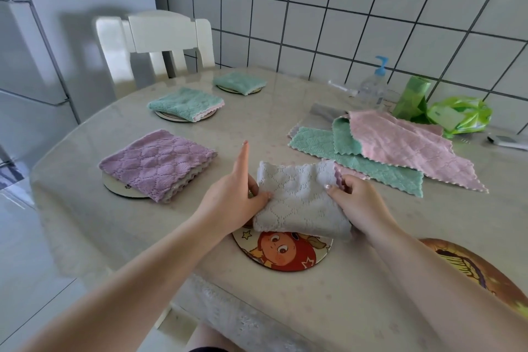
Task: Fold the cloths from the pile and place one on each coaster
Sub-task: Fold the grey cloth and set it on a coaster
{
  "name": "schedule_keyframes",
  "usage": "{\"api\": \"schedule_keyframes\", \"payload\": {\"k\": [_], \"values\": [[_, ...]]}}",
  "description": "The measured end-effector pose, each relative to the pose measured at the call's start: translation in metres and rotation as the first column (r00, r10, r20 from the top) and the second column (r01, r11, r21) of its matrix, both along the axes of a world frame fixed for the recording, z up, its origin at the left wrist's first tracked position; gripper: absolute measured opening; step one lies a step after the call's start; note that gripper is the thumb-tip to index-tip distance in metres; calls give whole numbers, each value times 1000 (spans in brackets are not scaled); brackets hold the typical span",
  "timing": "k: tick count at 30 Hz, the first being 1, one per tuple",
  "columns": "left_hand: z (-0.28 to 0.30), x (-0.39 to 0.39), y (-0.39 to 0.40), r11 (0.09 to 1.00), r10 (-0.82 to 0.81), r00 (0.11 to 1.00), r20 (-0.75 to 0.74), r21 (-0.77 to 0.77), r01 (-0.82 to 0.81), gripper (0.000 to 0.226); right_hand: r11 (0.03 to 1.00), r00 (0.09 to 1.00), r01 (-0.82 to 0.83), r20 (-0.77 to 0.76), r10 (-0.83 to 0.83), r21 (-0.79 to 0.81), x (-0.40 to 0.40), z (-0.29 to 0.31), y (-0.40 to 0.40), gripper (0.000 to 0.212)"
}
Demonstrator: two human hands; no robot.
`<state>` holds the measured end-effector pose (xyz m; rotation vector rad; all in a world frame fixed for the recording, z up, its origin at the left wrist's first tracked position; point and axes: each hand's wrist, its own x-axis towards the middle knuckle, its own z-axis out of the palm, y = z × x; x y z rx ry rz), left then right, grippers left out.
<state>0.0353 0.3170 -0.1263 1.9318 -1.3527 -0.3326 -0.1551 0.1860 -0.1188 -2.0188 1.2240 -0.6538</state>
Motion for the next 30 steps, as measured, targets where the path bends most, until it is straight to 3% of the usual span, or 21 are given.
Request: {"api": "schedule_keyframes", "payload": {"k": [2,4,6,9,13,16,23,30], "values": [[3,2,2,1000,-11,999,31,6,11,93,999,999,33,30,-34,33,-1,2,0,15],[8,5,6,1000,-2,991,132,12,0,71,997,995,66,76,-69,35,-5,6,3,31],[15,3,7,1000,-2,979,206,-1,2,50,991,998,59,45,-54,-121,-8,13,9,36],[24,-10,-1,995,-96,960,265,-3,101,40,932,980,-158,-167,108,-327,1,24,21,44],[21,-28,-17,964,-232,914,333,204,170,40,896,800,-393,-558,220,-209,30,17,31,54],[10,-25,-20,928,-256,889,380,353,116,50,909,720,-393,-662,209,-141,34,6,31,57],[2,-5,-10,905,-243,882,403,421,57,62,953,706,-296,-688,168,-71,6,2,23,71],[8,7,15,958,-140,915,379,286,28,58,927,842,-246,-537,60,-282,-31,2,24,77]]}}
